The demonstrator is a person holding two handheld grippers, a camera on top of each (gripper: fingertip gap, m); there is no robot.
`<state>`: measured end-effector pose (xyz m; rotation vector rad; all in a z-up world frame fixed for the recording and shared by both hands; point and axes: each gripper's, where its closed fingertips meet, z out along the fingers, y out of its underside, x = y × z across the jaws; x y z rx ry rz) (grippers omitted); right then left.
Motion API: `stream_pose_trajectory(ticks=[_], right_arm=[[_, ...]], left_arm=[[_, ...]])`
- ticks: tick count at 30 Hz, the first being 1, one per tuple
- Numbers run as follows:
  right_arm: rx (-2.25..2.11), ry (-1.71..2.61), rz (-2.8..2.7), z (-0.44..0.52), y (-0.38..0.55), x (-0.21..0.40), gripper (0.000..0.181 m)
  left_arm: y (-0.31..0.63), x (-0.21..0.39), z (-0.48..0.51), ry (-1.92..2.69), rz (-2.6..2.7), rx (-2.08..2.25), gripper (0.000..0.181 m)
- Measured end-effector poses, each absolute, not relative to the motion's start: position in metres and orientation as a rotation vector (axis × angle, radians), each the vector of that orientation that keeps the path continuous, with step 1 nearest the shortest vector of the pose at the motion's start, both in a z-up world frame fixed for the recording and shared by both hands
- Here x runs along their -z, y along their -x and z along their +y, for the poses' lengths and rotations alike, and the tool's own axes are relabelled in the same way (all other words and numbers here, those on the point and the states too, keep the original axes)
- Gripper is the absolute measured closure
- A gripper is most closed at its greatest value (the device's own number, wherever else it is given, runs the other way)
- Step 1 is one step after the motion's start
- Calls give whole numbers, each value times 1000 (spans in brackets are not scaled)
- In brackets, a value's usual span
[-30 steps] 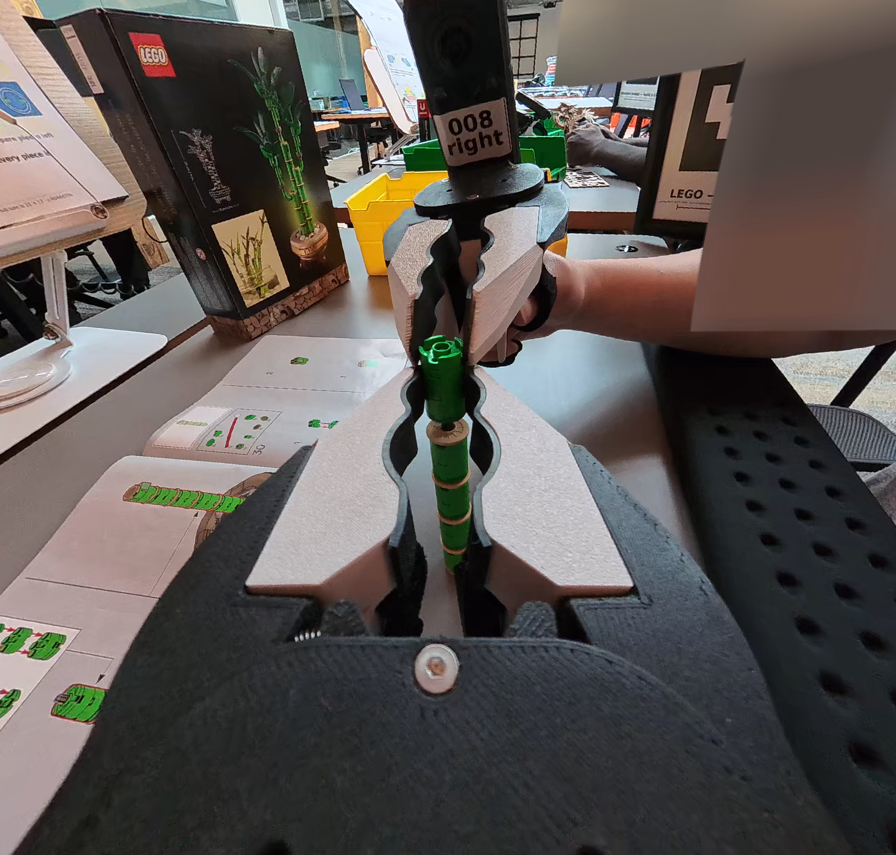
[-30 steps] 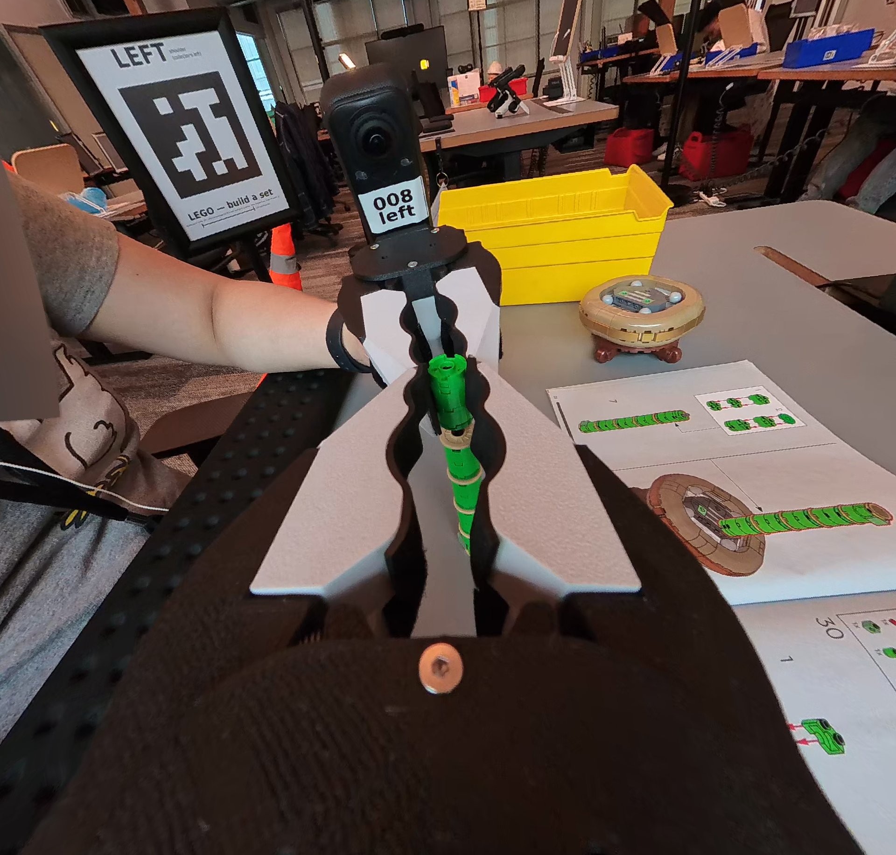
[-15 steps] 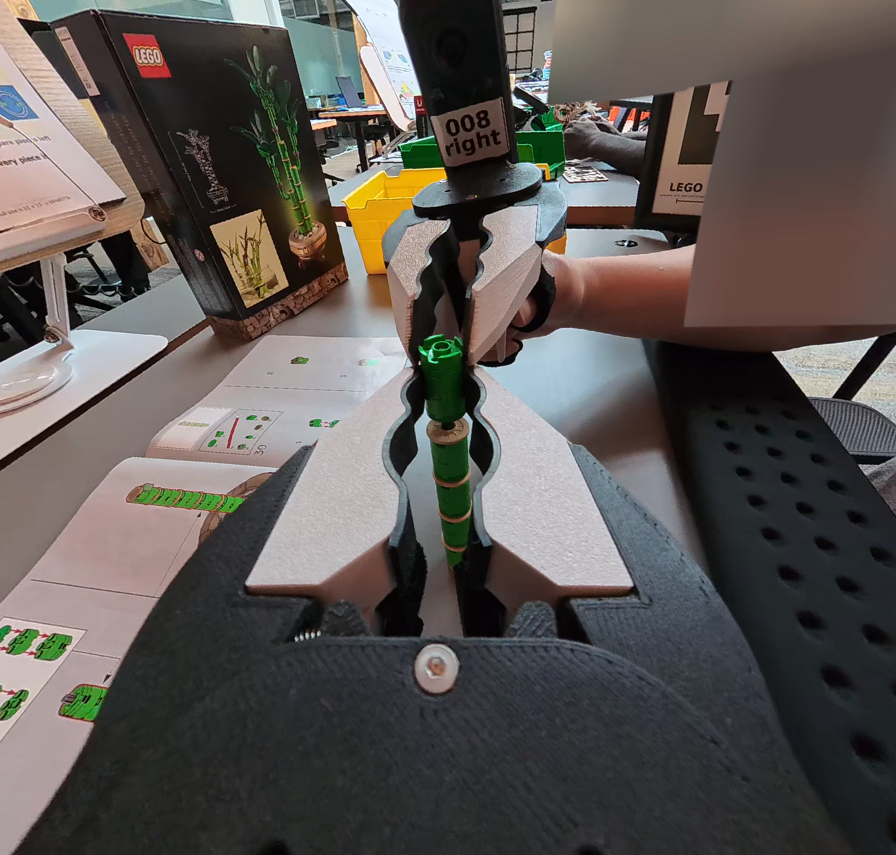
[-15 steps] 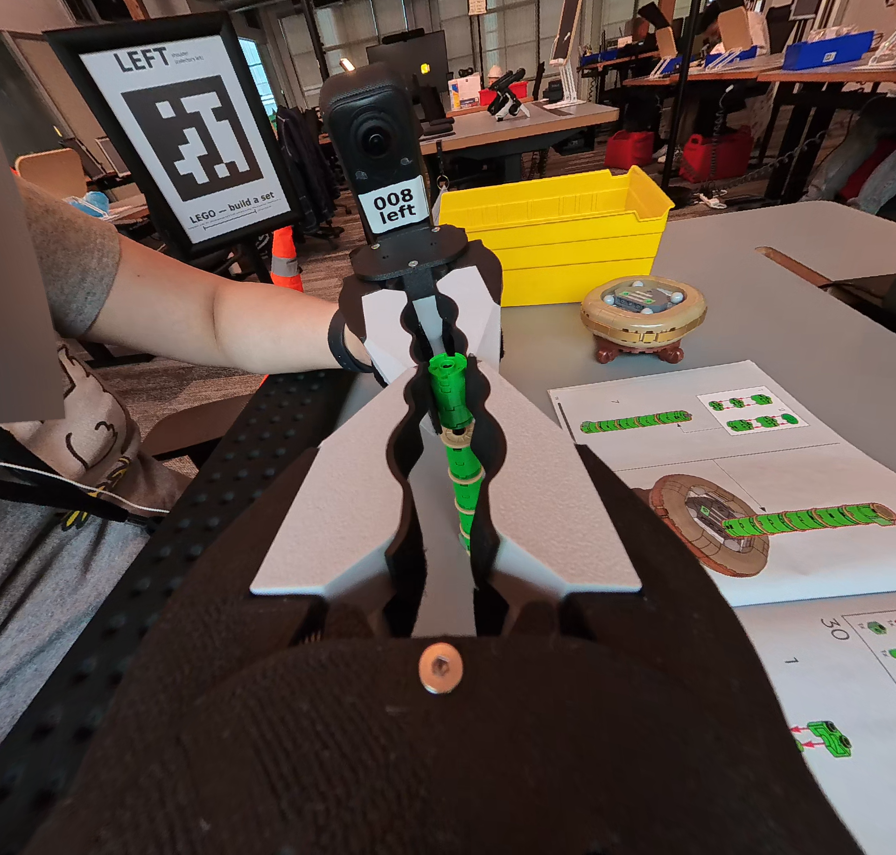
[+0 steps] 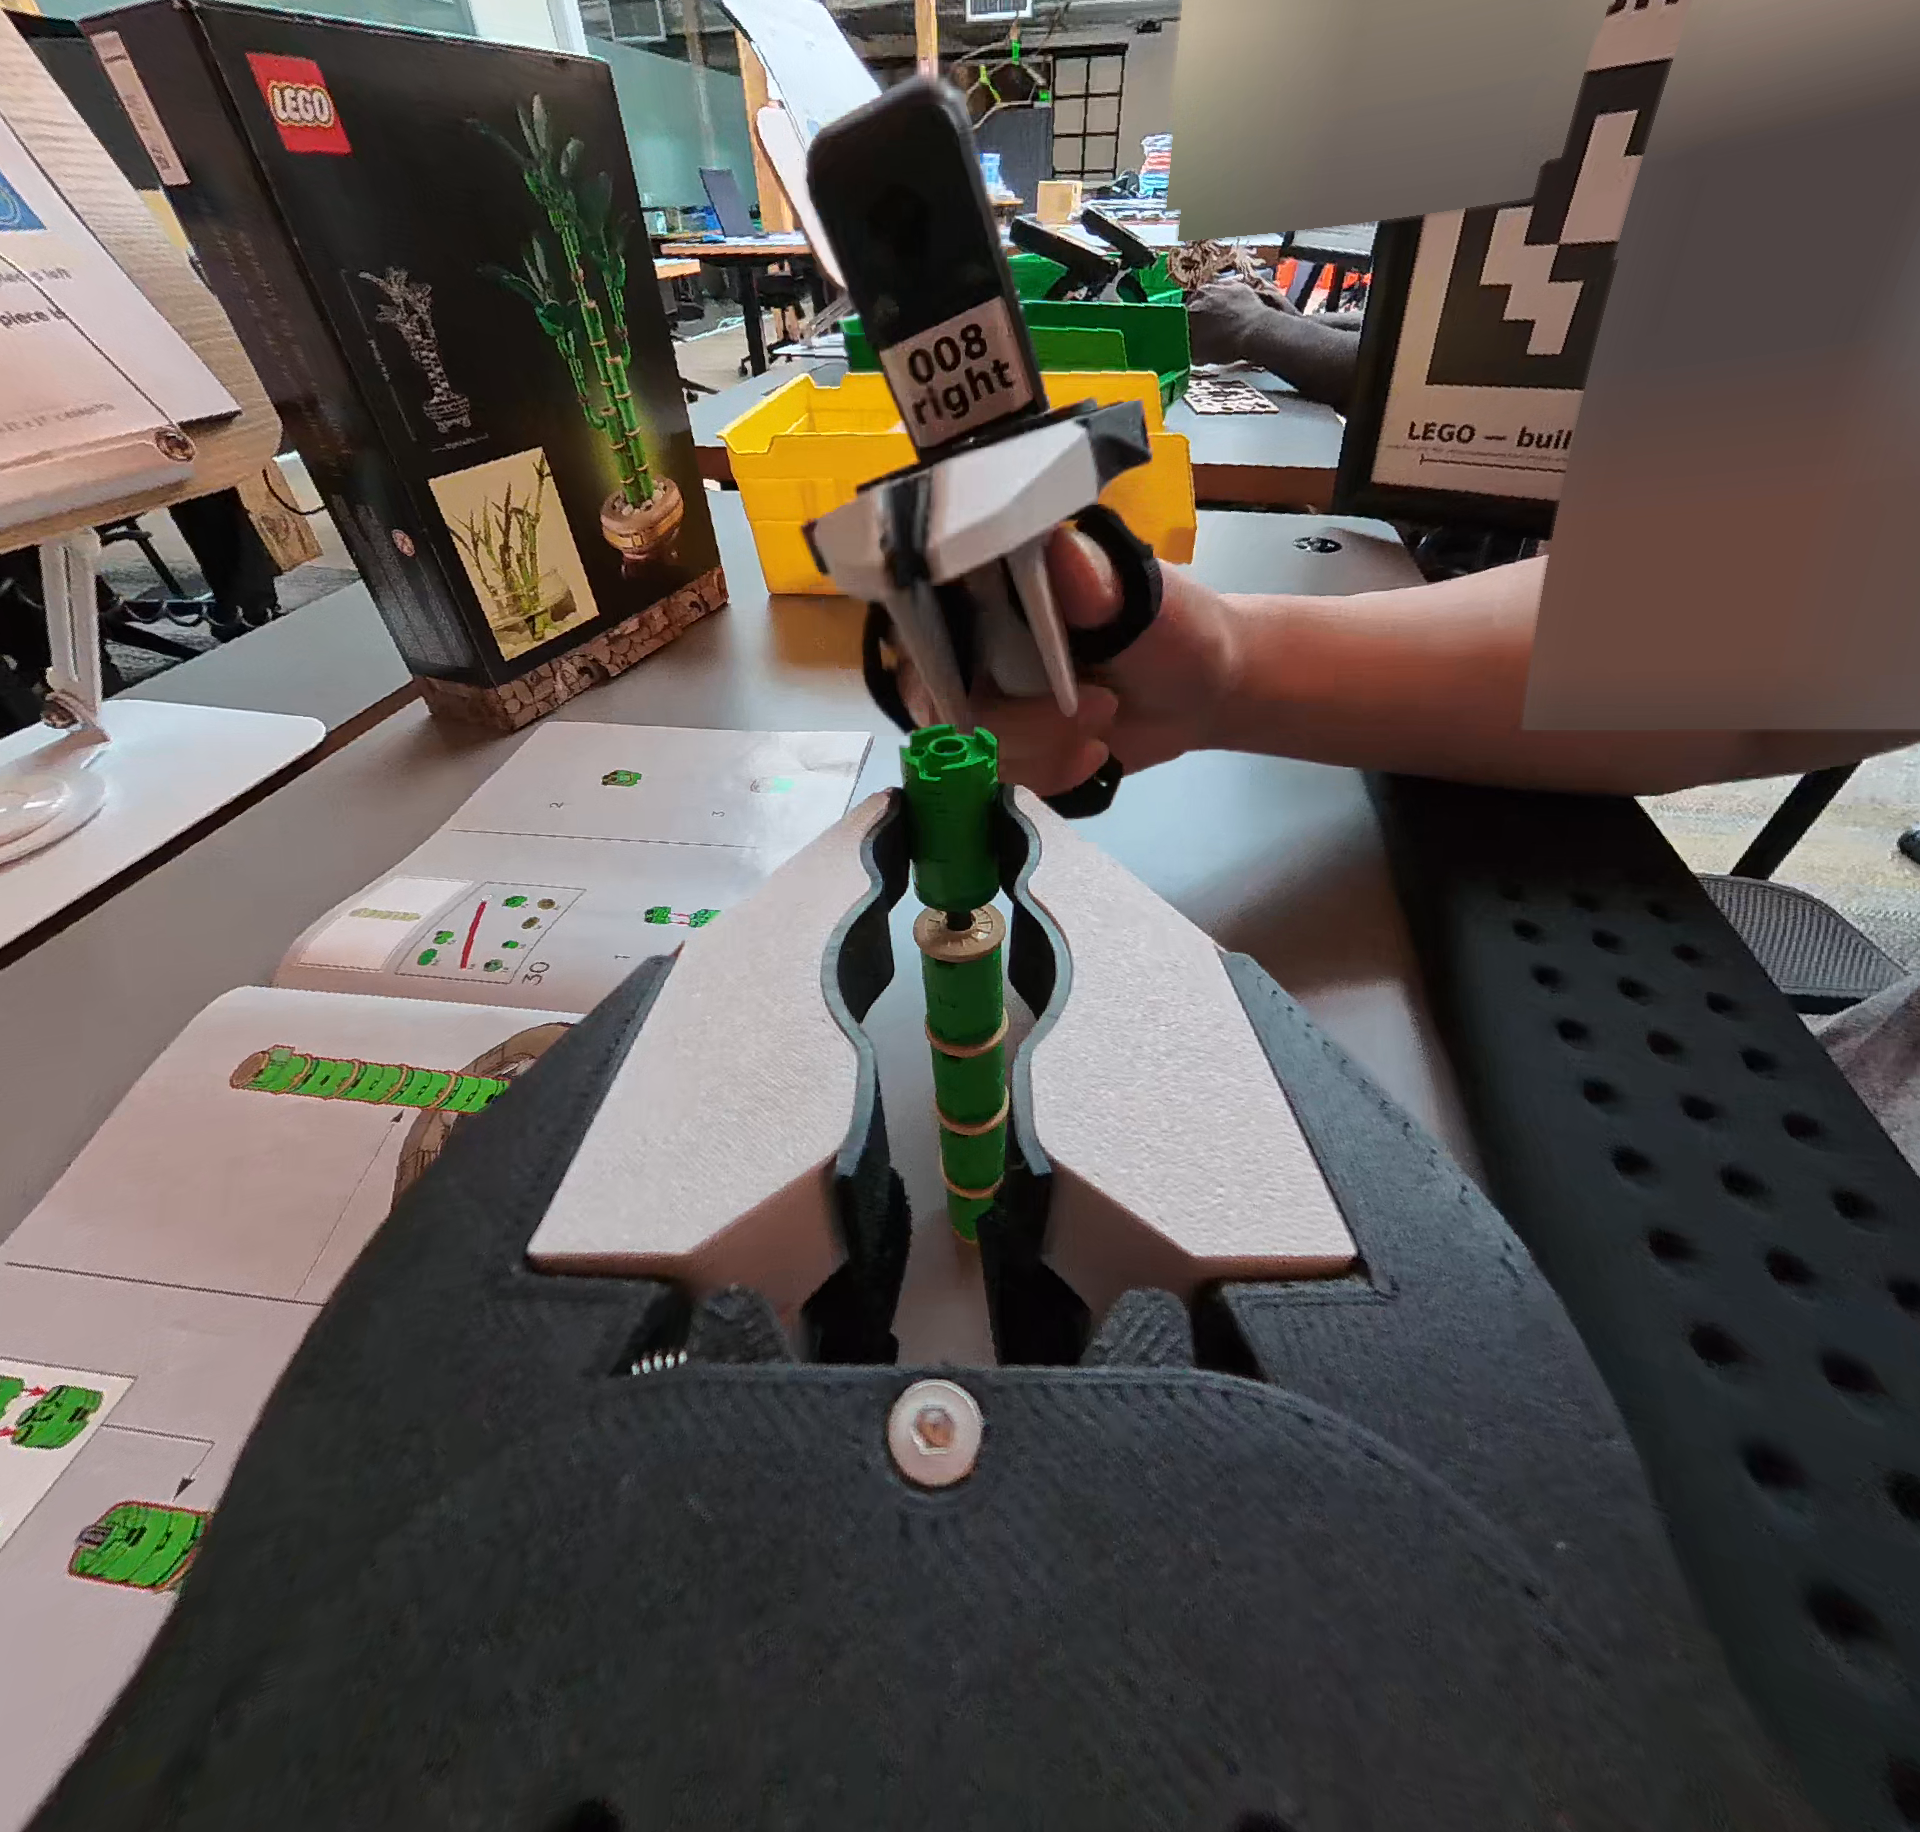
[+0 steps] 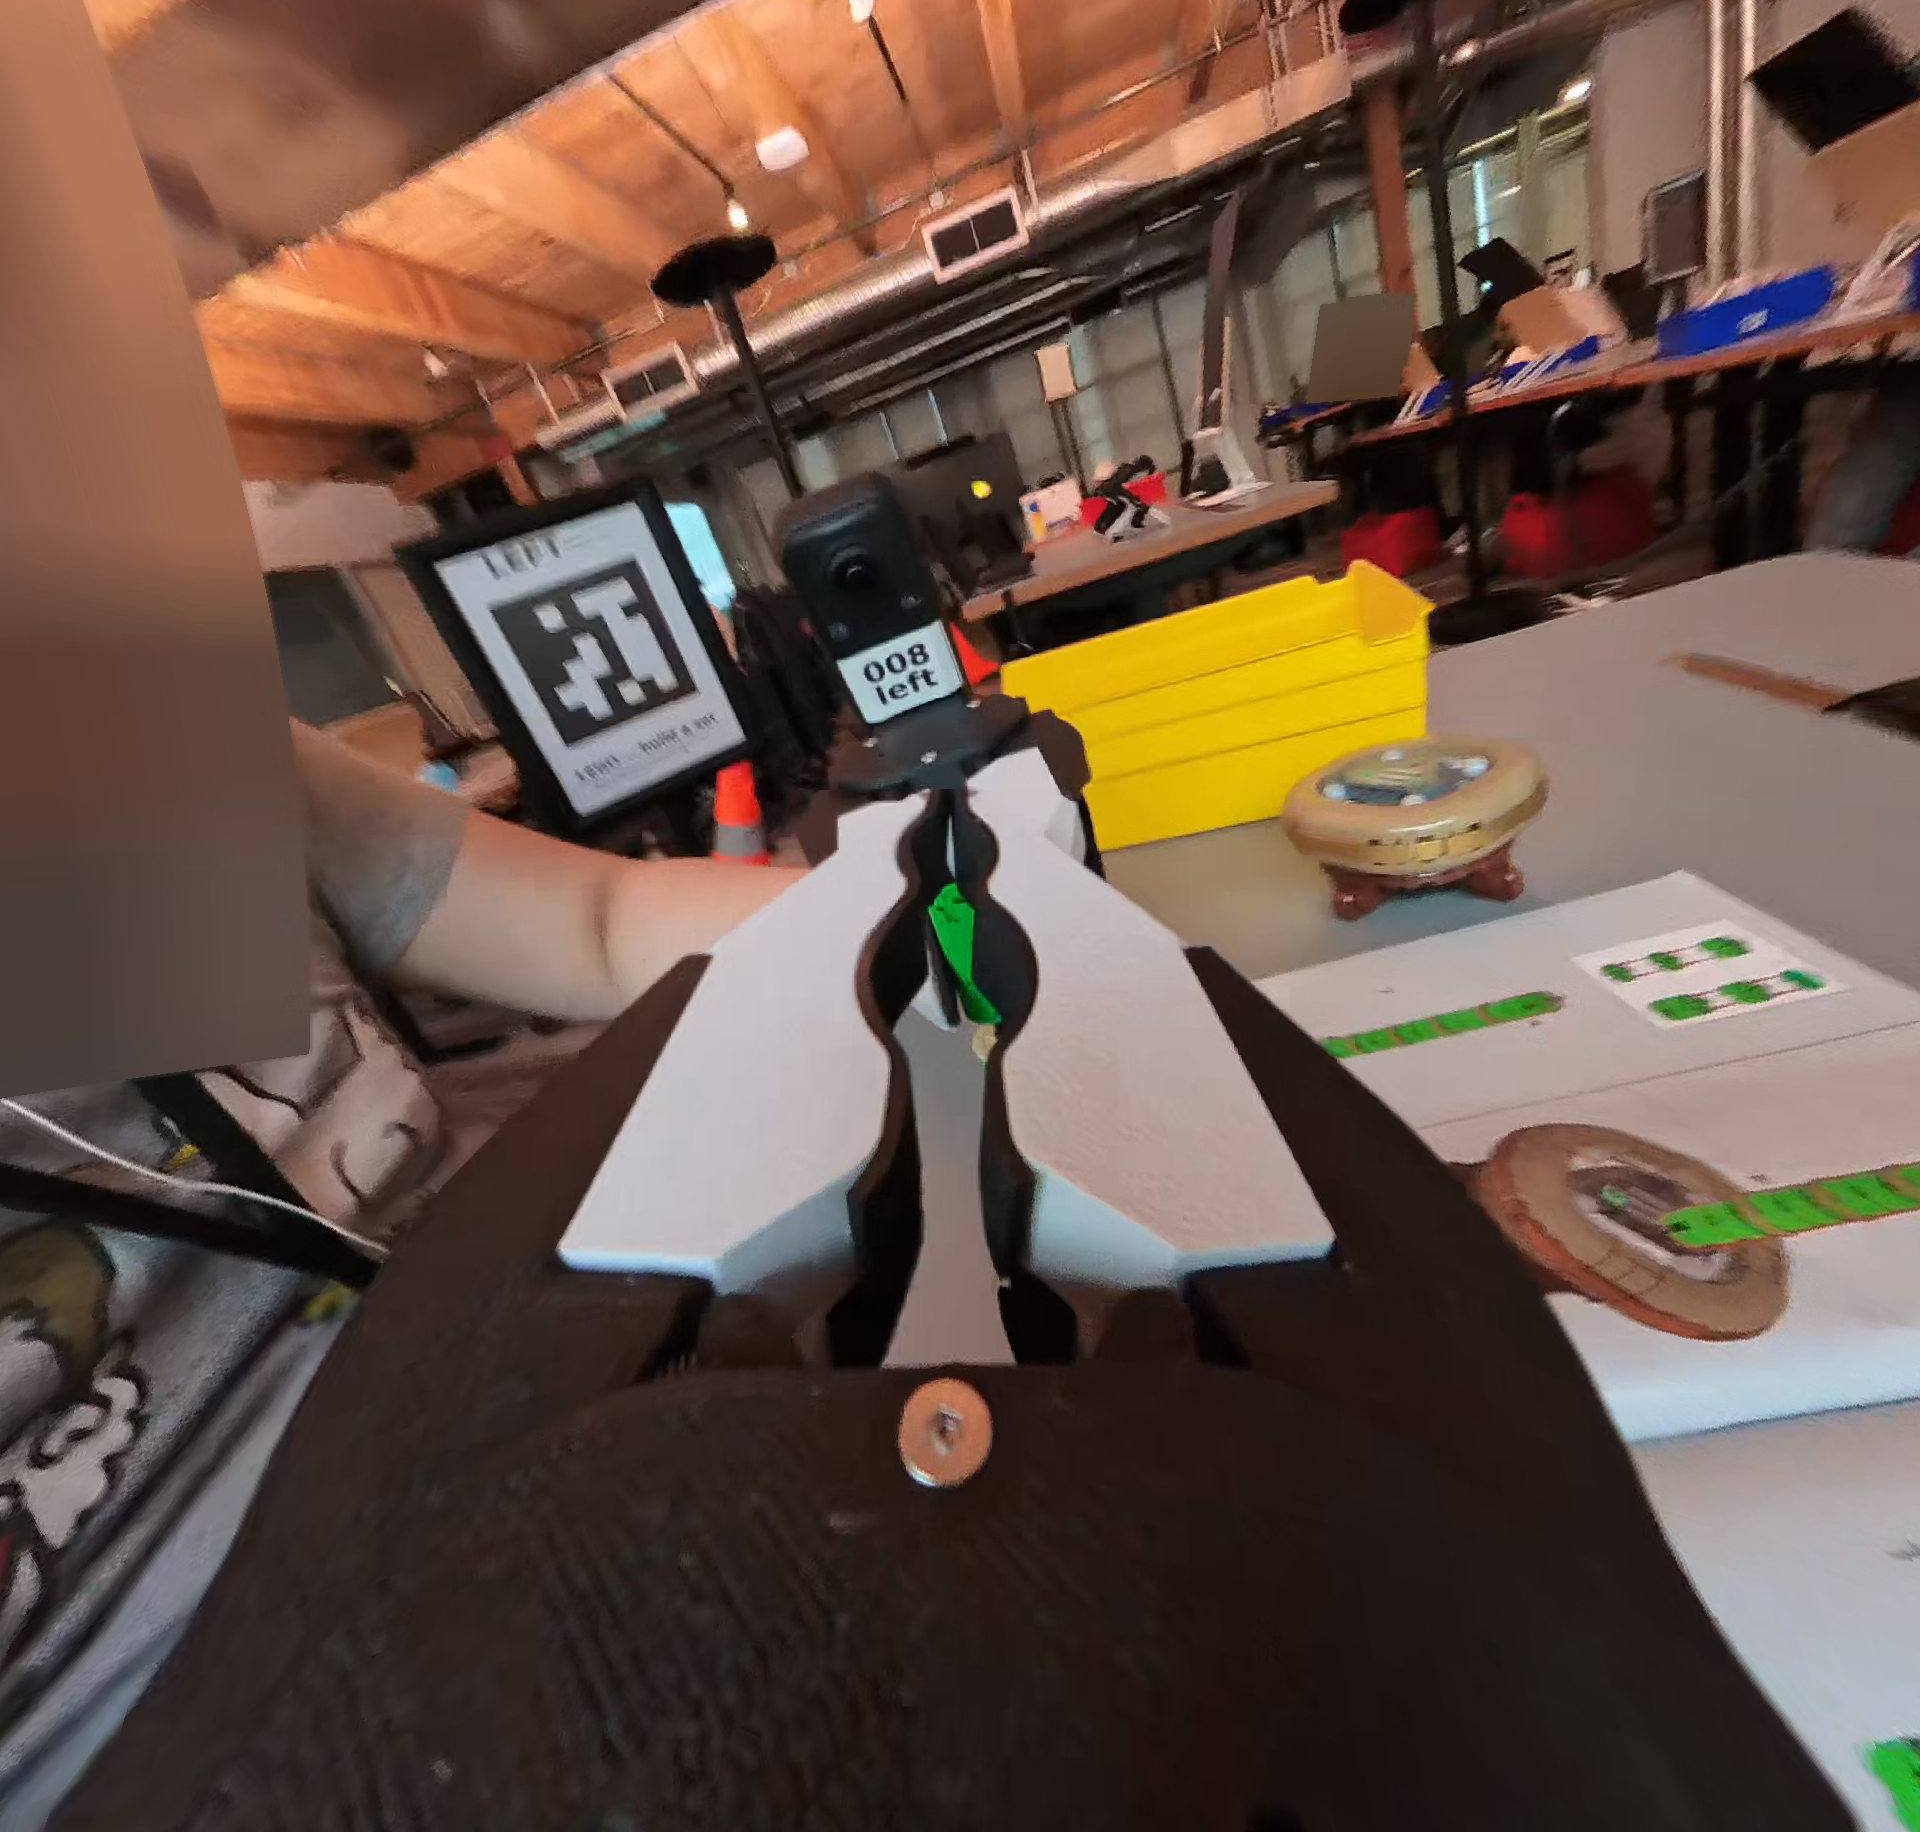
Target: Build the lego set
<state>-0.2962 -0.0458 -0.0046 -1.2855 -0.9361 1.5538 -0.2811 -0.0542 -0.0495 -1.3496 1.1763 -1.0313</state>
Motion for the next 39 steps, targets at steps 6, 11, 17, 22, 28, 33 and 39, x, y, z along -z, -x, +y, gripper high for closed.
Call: stream_pose_trajectory(ticks=[6,11,17,22,28,33,39], right_arm=[[-1314,1300,-1103,-59,311,17,178],[-1236,1336,-1129,-55,314,27,176],[-1203,1290,-1141,-54,313,28,179],[-1217,1322,-1172,-55,315,30,177],[-1223,1330,-1184,-56,314,31,178],[-1241,1322,-1174,-58,312,32,177],[-1234,1320,-1177,-57,315,32,177]], left_arm=[[283,49,-55,1343,1177,1028,166],[282,49,-57,1334,1179,1029,166],[282,49,-56,1331,1170,1042,166],[283,49,-56,1337,1166,1056,166],[282,49,-57,1346,1170,1068,166],[281,50,-58,1346,1184,1071,166],[283,50,-58,1340,1172,1093,166]])
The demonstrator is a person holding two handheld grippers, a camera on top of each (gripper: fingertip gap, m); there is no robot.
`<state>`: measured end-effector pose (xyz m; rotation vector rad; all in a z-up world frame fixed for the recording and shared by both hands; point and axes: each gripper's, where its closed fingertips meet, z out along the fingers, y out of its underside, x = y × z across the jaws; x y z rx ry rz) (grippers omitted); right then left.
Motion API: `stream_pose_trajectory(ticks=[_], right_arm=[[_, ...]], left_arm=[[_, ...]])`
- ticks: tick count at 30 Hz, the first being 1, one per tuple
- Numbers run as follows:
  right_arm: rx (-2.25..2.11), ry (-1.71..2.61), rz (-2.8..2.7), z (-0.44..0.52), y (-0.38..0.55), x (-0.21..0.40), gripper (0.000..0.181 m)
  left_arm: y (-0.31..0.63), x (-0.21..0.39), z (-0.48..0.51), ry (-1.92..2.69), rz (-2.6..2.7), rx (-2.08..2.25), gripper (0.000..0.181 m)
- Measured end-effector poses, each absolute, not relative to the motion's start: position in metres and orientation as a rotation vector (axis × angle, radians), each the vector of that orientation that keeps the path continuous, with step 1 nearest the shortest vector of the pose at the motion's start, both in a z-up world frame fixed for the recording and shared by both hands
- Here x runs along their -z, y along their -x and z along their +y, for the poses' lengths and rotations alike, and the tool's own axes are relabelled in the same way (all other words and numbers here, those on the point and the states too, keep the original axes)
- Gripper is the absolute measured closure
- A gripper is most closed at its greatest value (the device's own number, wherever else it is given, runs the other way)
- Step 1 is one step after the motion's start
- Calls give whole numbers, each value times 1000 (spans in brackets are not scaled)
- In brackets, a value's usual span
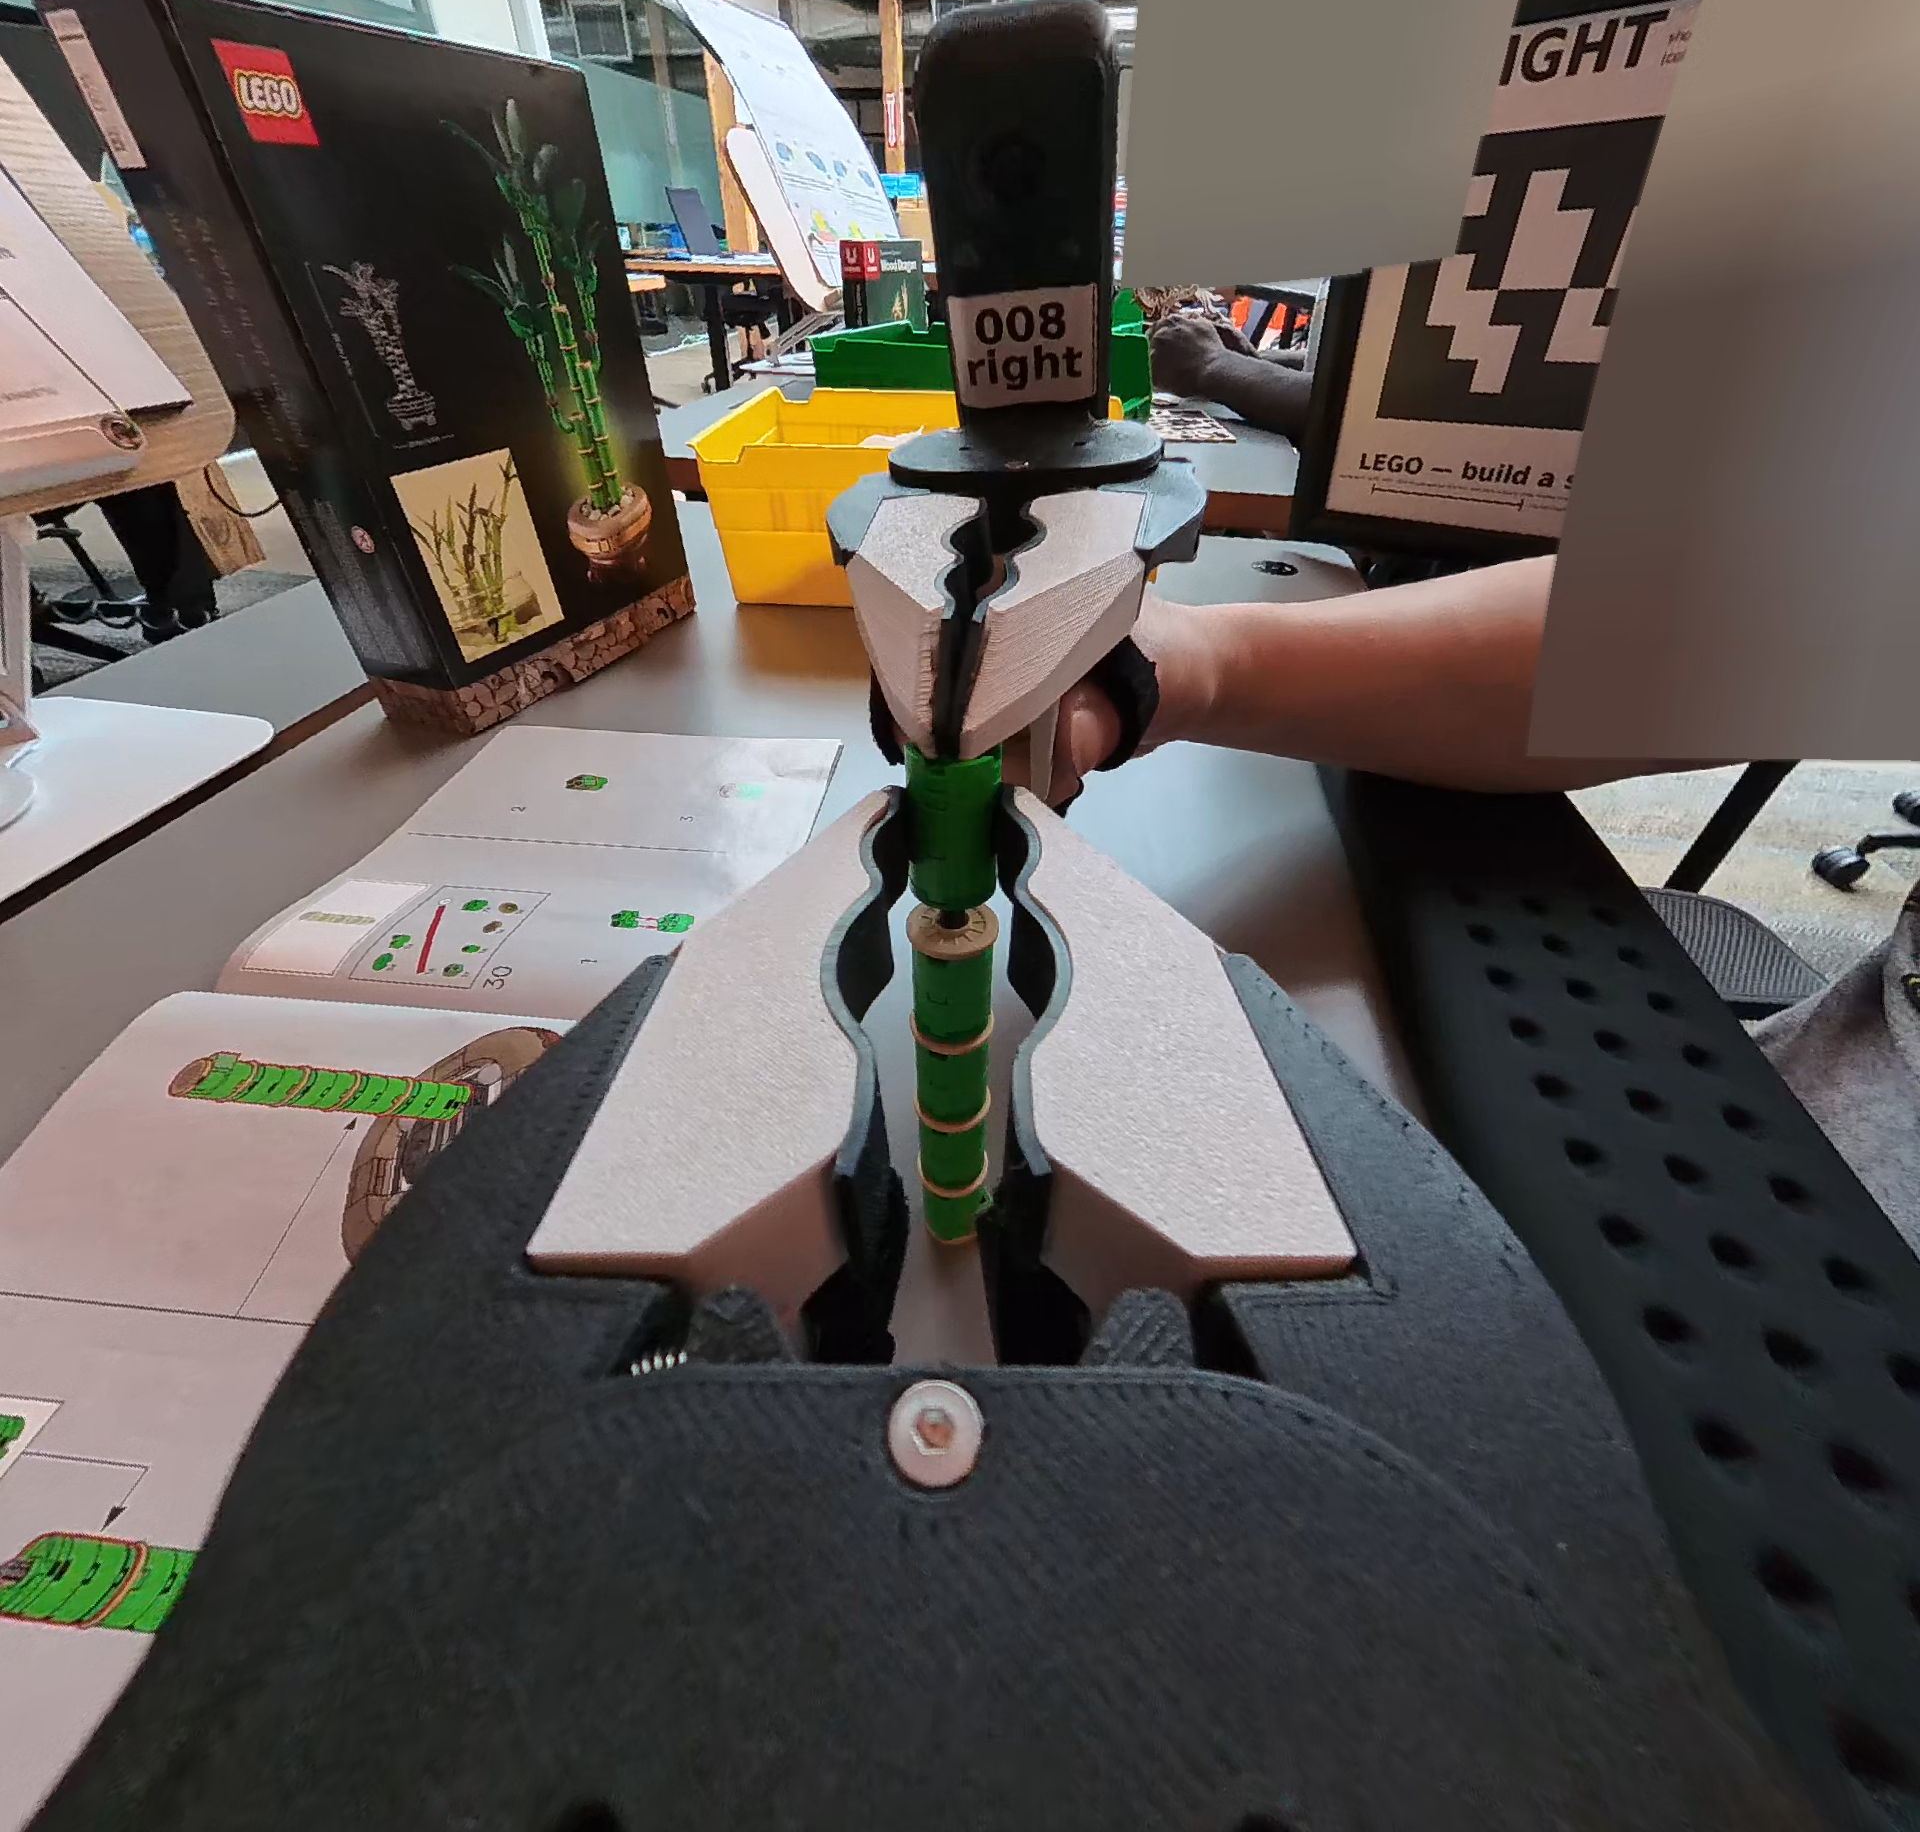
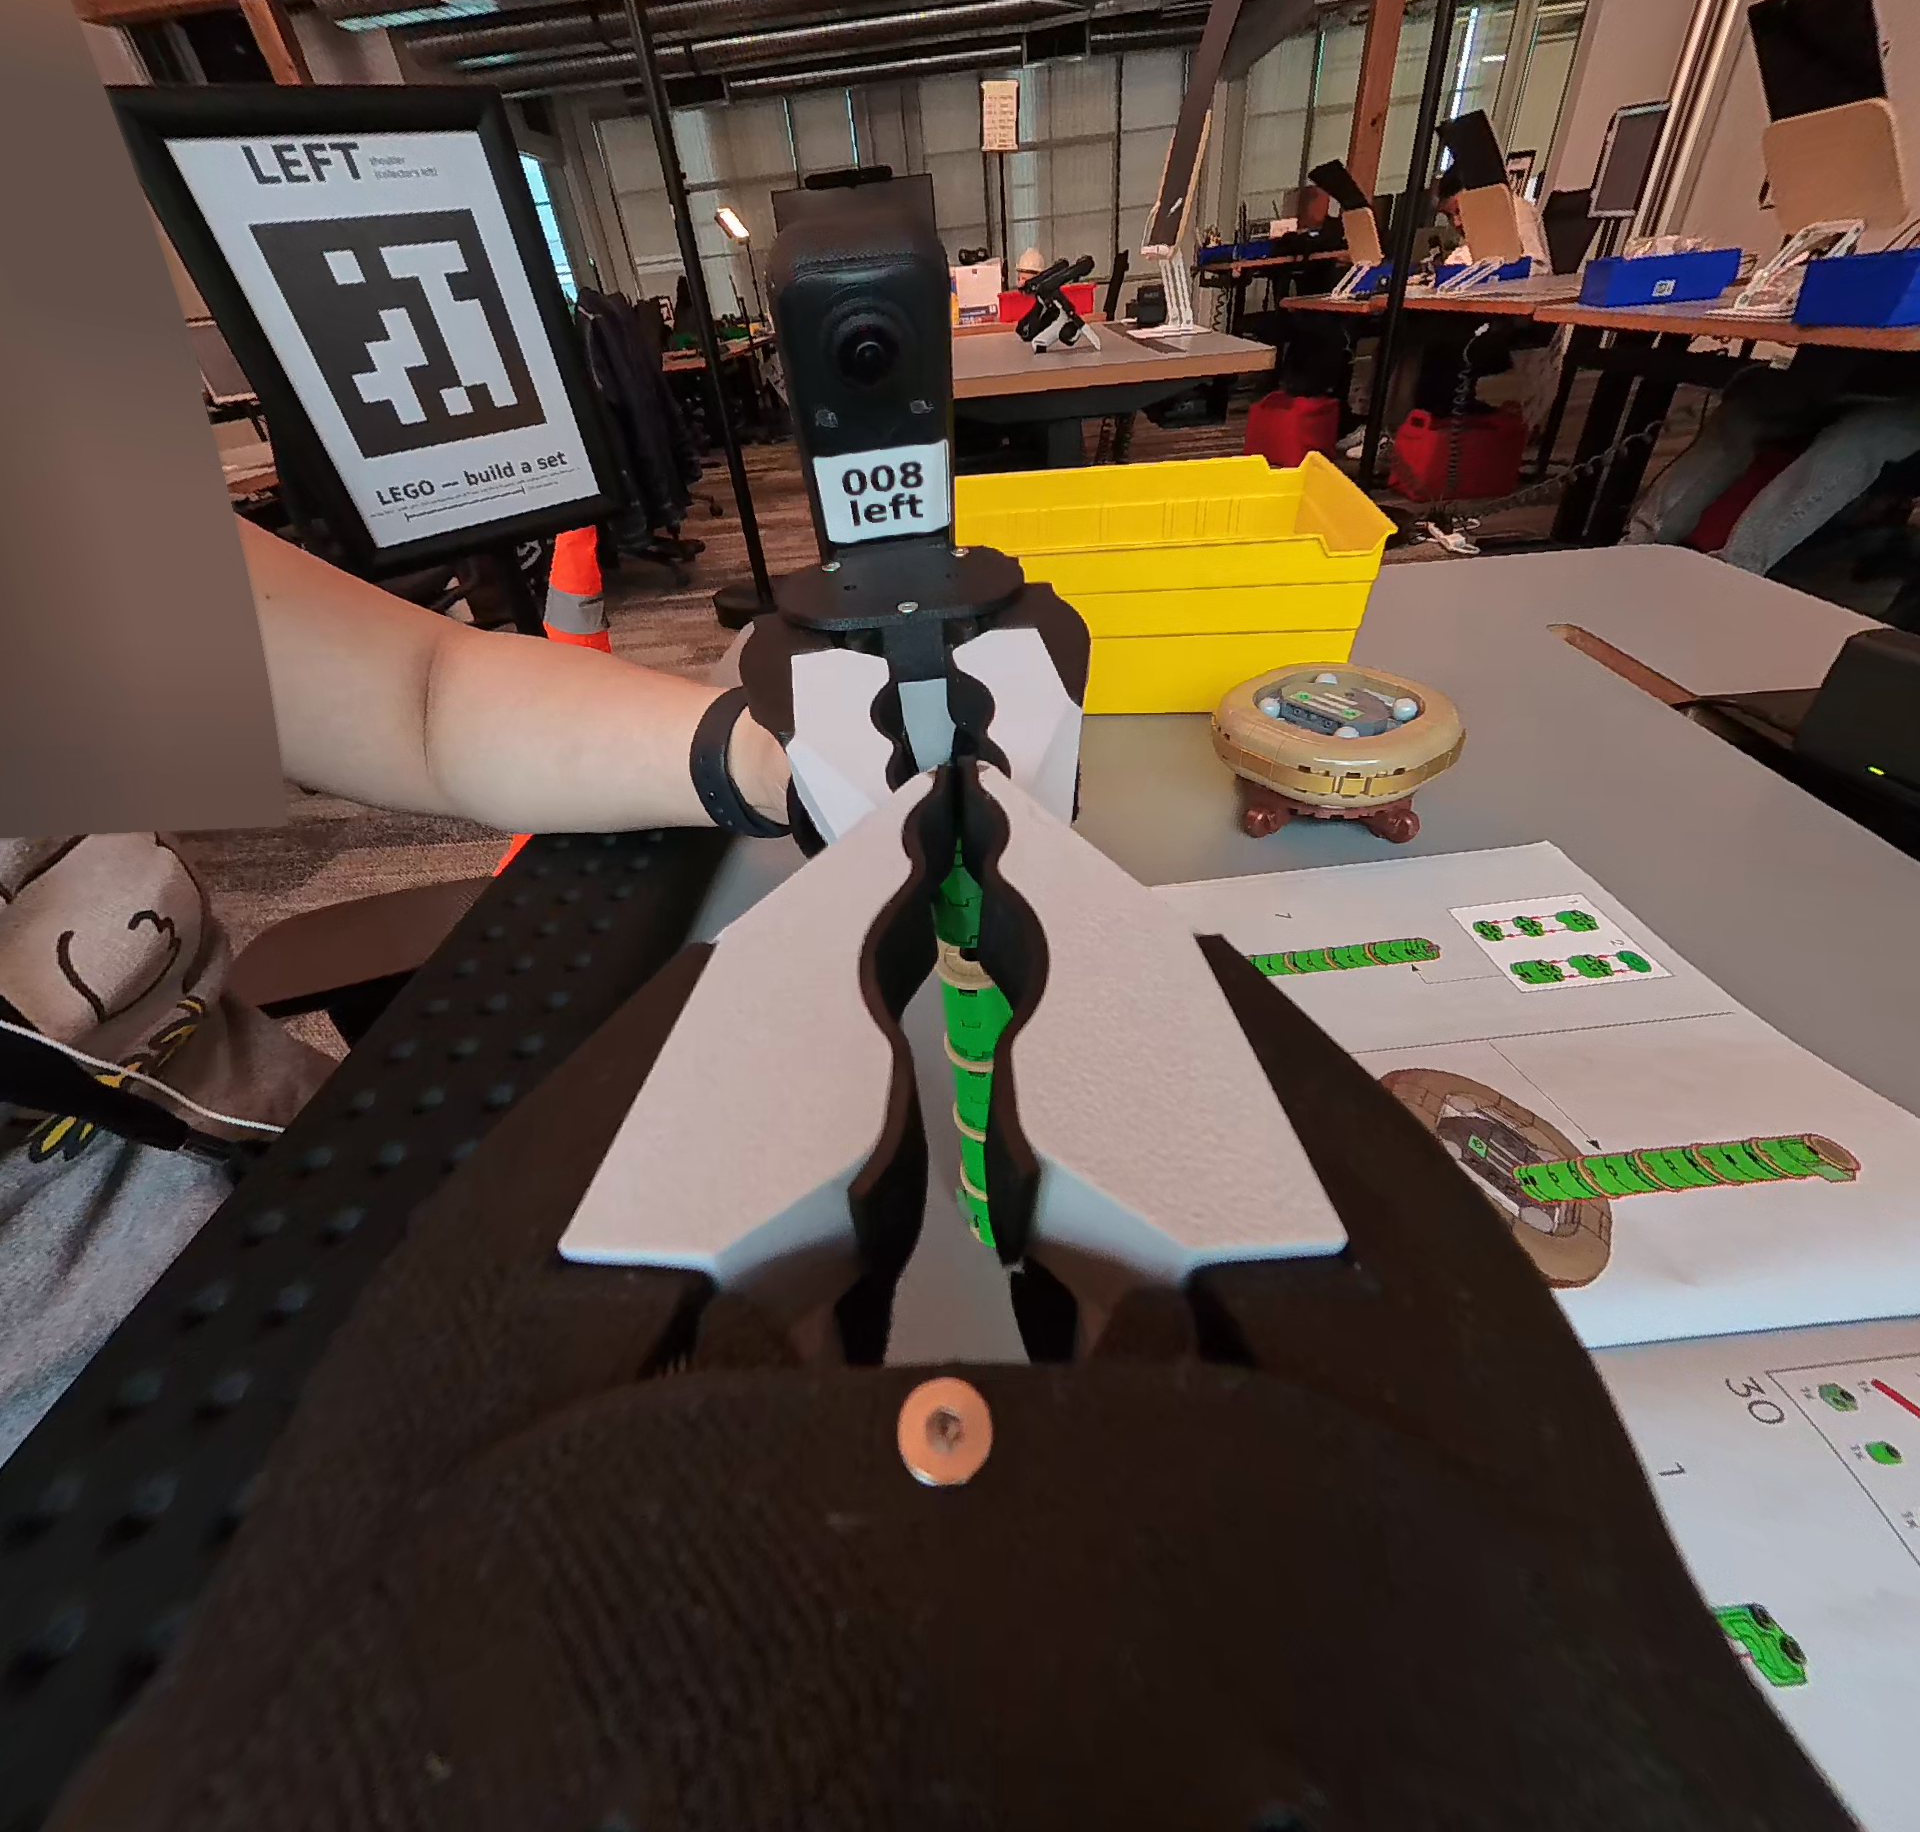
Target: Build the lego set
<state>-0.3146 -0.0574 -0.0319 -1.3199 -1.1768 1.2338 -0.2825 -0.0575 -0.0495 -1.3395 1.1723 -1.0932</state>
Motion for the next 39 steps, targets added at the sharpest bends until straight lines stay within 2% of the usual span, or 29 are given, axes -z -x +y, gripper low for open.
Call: stream_pose_trajectory(ticks=[39], right_arm=[[-1404,1210,-1080,-63,313,28,178]], left_arm=[[280,52,-62,1322,1193,1110,166]])
